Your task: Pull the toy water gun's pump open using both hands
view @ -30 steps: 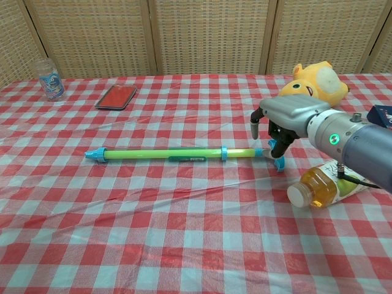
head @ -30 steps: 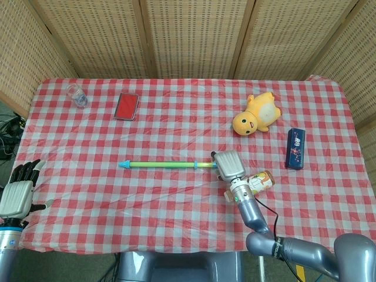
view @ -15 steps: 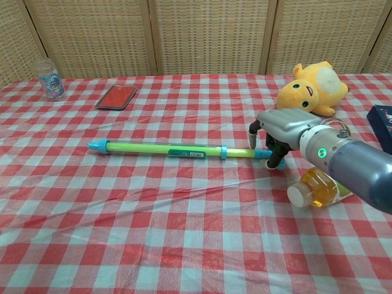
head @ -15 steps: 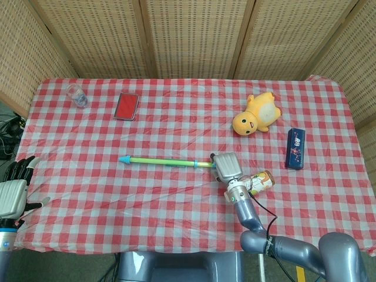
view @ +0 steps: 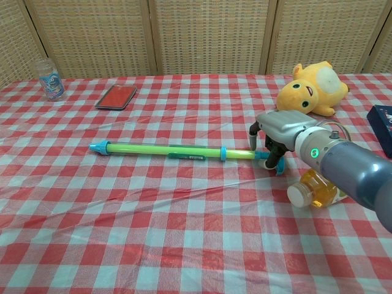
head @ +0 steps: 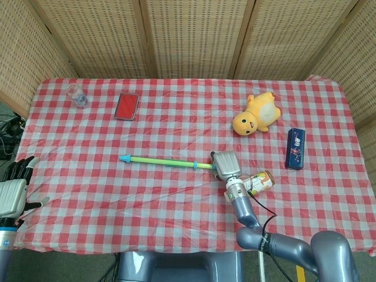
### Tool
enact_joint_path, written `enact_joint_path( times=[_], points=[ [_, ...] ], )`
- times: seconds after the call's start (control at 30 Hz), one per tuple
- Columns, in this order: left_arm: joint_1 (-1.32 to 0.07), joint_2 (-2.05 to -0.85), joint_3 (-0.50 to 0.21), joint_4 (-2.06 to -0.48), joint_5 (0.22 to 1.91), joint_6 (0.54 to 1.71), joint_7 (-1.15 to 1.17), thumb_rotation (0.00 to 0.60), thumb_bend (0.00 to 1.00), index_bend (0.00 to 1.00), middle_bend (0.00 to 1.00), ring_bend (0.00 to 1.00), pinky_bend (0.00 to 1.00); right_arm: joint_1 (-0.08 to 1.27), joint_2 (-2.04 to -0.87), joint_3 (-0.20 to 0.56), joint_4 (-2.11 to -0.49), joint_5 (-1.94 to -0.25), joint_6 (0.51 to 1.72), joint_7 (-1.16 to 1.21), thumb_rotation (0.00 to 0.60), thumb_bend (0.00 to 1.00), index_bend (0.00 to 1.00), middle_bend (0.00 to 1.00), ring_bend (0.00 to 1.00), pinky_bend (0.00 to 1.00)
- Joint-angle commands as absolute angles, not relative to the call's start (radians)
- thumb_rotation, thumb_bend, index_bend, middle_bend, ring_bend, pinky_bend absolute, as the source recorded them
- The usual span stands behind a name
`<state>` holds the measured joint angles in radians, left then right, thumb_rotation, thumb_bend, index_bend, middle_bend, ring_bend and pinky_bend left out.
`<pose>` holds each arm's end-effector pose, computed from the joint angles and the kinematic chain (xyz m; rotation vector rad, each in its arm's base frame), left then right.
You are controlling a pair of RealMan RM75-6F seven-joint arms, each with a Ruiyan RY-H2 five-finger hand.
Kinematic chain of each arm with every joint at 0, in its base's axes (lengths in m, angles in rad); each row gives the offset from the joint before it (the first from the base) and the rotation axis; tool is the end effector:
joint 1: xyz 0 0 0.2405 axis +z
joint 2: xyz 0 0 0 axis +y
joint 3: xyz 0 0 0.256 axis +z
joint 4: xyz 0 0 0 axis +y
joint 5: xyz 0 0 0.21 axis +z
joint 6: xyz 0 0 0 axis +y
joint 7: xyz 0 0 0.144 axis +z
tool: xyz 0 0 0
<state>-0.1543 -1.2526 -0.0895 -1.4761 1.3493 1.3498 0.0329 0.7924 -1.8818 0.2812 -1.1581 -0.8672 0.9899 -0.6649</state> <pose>-0.3356 0.2119 0.1243 -1.3444 -0.9825 -0.8072 -0.1446 -0.3646 -0.0845 1.7232 -0.9186 0.7110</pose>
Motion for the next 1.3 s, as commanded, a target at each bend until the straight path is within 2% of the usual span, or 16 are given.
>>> enact_joint_path(
  times=[0.03,0.37,0.53,0.73,0.9,1.07,1.3],
  points=[
    [-0.155,-1.253,-0.09,-1.476,1.346,1.348,0.033,0.6,0.03,0.0,0.0,0.0,0.0,0.793,-1.882,0.28,-1.156,-0.864,0.99,-0.664,0.6,0.5,0.51,1.0,0.96,0.7],
    [-0.157,-1.251,-0.091,-1.489,1.335,1.343,0.047,0.6,0.03,0.0,0.0,0.0,0.0,0.79,-1.865,0.277,-1.16,-0.879,0.996,-0.642,0.6,0.49,0.76,1.0,0.96,0.7],
    [-0.164,-1.242,-0.096,-1.505,1.332,1.337,0.056,0.6,0.03,0.0,0.0,0.0,0.0,0.786,-1.852,0.279,-1.173,-0.883,0.994,-0.622,0.6,0.49,0.85,1.0,0.96,0.7],
    [-0.211,-1.185,-0.124,-1.582,1.314,1.293,0.128,0.6,0.03,0.14,0.0,0.0,0.0,0.785,-1.788,0.307,-1.276,-0.888,1.011,-0.605,0.6,0.49,0.86,1.0,0.96,0.7],
    [-0.272,-1.137,-0.166,-1.656,1.26,1.217,0.173,0.6,0.06,0.2,0.0,0.0,0.0,0.797,-1.726,0.338,-1.372,-0.85,1.014,-0.634,0.6,0.48,0.87,1.0,0.96,0.7],
    [-0.361,-1.117,-0.23,-1.715,1.176,1.142,0.238,0.6,0.08,0.3,0.0,0.0,0.0,0.814,-1.666,0.357,-1.455,-0.81,1.035,-0.685,0.6,0.49,0.87,1.0,0.96,0.7],
    [-0.469,-1.135,-0.302,-1.78,1.054,1.102,0.344,0.6,0.09,0.36,0.0,0.0,0.0,0.833,-1.619,0.356,-1.52,-0.762,1.053,-0.725,0.6,0.49,0.87,1.0,0.96,0.7]
  ],
)
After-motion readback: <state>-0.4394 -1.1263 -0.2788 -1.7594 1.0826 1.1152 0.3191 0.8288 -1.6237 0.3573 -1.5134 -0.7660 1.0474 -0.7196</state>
